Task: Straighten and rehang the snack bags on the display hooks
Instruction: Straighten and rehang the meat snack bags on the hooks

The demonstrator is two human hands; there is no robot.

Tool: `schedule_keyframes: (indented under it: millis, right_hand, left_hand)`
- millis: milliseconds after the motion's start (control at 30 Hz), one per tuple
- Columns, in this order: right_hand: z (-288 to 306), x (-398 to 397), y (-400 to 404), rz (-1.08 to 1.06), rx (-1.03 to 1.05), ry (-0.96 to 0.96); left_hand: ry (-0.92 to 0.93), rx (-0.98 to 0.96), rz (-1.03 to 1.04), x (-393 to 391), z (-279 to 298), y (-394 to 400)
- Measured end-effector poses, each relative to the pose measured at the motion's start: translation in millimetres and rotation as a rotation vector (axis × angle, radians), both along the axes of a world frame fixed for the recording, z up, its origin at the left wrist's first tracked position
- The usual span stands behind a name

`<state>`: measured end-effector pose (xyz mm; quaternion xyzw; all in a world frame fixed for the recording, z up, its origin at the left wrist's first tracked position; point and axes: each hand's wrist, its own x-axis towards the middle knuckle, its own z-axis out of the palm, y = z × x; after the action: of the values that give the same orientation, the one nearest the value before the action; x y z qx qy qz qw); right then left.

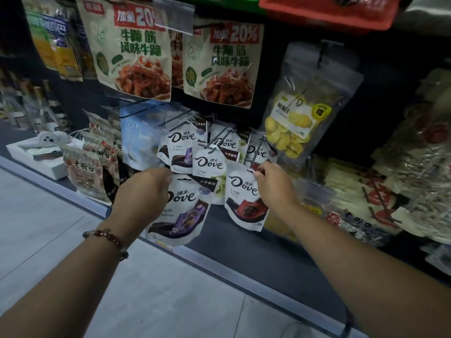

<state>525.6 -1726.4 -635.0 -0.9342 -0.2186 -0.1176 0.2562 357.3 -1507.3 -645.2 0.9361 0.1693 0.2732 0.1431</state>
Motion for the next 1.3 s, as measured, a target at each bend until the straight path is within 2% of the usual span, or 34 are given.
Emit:
schedule_keyframes:
  millis: [167,433,733,933,1033,1167,1300]
  right_hand:
    - [3,17,6,-0.048,0.036,0.083]
    - [-3,34,17,-0.12,-0.012,0.066]
    - [6,44,24,-0.185,-0.283,-0.044]
    - [17,32,12,-0.122,-0.292,-0.063]
    - [29,4,8,-0.064,-0.319,-0.168]
    - [36,-44,11,0.117,-0.358,-0.276]
    - [29,-75,30,0.349,-0.396,-0.254]
  left_hand:
    - [0.031,-0.016,-0.012,1,-2,3]
    - [0.063,-0.048,0.013,0,-6,8]
    - [0.054,-0.058,0.005,-3,-9,14]
    - [0.06,-0.023,0.0,-6,-9,14]
    - [0.054,-0.018,-0.002,-7,-11,15]
    - [0.041,-0.019,-0.003,-8,-9,14]
    - [0.02,-0.009,-0.016,-12,-5,5]
